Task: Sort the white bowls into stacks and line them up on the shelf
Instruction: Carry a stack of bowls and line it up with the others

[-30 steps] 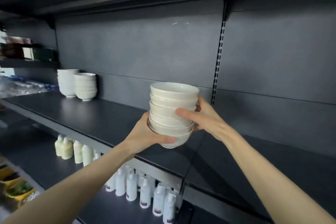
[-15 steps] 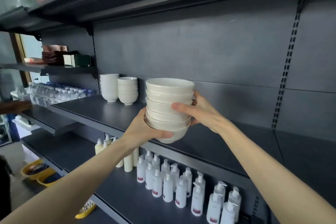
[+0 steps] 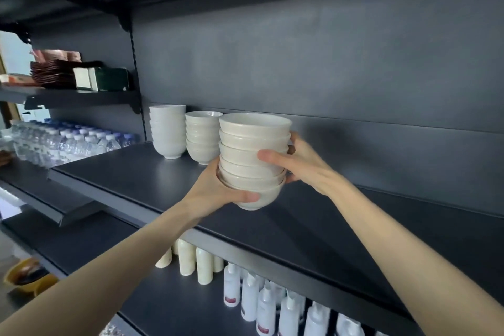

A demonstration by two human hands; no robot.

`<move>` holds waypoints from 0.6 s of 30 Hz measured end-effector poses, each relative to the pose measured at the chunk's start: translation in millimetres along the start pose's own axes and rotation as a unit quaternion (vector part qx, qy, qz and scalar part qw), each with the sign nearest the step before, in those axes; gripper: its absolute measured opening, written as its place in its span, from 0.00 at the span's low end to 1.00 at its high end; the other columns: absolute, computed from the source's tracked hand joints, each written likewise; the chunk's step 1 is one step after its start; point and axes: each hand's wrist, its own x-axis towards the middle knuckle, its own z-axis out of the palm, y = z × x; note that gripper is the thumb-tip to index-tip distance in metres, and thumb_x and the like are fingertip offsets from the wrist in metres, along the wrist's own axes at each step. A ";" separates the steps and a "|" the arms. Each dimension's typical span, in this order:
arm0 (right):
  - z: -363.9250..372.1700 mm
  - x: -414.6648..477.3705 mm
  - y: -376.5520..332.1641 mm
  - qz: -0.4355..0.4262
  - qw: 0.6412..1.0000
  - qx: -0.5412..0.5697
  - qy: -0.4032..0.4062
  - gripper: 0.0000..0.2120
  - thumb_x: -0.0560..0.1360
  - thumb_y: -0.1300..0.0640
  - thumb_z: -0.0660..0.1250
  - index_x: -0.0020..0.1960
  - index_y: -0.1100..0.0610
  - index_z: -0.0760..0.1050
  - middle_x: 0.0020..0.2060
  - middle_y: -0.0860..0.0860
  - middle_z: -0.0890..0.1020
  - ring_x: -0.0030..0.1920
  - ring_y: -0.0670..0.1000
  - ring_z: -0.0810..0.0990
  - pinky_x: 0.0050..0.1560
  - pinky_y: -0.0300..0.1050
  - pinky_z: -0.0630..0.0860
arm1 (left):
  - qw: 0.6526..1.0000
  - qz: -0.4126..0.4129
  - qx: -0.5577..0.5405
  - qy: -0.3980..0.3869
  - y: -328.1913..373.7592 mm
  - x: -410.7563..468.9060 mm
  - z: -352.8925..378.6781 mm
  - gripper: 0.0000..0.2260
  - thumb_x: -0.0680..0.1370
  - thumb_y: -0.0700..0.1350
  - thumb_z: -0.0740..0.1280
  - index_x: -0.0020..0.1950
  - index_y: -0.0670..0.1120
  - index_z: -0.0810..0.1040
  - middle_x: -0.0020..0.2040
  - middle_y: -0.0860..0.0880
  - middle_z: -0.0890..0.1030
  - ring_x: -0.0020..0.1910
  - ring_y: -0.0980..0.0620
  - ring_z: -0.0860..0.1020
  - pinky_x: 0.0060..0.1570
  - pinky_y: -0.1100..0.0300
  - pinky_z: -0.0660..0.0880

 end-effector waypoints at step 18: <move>75.9 146.7 57.4 0.090 0.979 -0.049 0.174 0.37 0.65 0.48 0.77 0.69 0.51 0.64 0.59 0.48 0.78 0.58 0.50 0.78 0.50 0.59 0.81 | 0.978 0.043 -0.051 -0.199 -123.7 173.8 -98.5 0.29 0.64 0.30 0.77 0.58 0.54 0.76 0.50 0.63 0.83 0.51 0.64 0.81 0.44 0.71 0.76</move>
